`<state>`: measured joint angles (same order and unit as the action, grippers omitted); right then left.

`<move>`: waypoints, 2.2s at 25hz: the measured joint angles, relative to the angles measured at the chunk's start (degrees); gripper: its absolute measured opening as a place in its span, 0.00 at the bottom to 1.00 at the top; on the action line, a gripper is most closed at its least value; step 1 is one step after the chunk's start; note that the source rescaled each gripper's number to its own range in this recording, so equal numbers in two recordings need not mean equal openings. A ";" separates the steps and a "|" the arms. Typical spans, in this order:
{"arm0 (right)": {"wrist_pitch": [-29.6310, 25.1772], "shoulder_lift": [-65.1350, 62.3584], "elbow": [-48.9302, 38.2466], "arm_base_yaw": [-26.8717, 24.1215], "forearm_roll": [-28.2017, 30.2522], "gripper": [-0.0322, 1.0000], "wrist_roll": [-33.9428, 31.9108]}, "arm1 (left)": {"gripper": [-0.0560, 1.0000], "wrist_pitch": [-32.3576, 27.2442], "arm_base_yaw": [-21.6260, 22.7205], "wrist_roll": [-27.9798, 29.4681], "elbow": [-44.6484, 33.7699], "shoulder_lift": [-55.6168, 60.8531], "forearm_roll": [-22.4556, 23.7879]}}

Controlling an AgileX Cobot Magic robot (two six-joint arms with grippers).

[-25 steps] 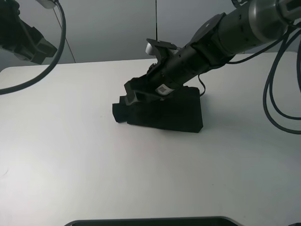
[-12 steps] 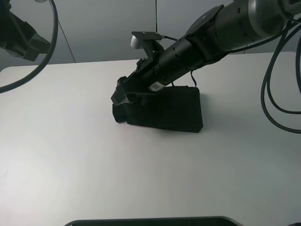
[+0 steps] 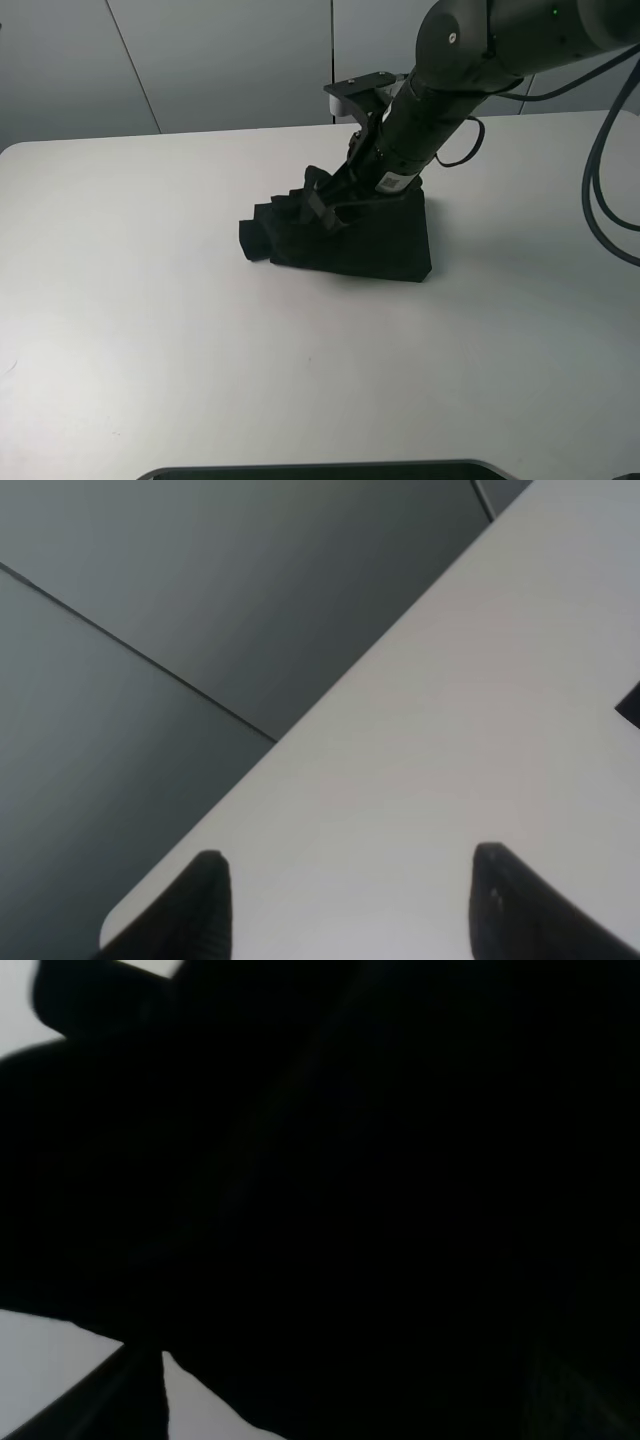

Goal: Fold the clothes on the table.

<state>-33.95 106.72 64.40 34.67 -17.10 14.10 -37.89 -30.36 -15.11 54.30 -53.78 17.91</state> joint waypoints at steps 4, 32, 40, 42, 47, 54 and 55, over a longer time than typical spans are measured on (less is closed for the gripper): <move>4.22 3.20 0.00 0.09 -3.81 0.78 0.02 | 0.69 -1.83 0.00 0.00 0.00 3.47 0.56; 1.63 11.16 13.07 10.45 -33.23 0.73 27.56 | 0.69 -4.53 0.00 0.85 0.00 4.18 0.34; 3.61 18.16 13.08 10.45 -43.41 0.73 37.06 | 0.69 -4.53 0.00 2.48 0.00 4.18 -0.31; 3.61 20.37 13.08 10.45 -47.98 0.73 40.68 | 0.69 -4.14 0.00 2.48 0.00 4.18 -0.82; 3.70 22.55 13.17 10.45 -50.24 0.73 44.48 | 0.69 -4.17 0.00 2.48 0.00 4.18 -1.15; -2.09 18.71 16.89 10.45 -46.58 0.73 45.01 | 0.69 -3.57 0.00 2.48 0.00 4.18 -1.26; -2.99 16.66 17.64 10.45 -43.59 0.73 43.80 | 0.69 -3.47 0.00 2.48 0.00 4.28 -0.82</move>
<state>-36.94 123.38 82.04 45.12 -60.69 57.90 -41.36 -30.36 -12.64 54.30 -49.50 17.09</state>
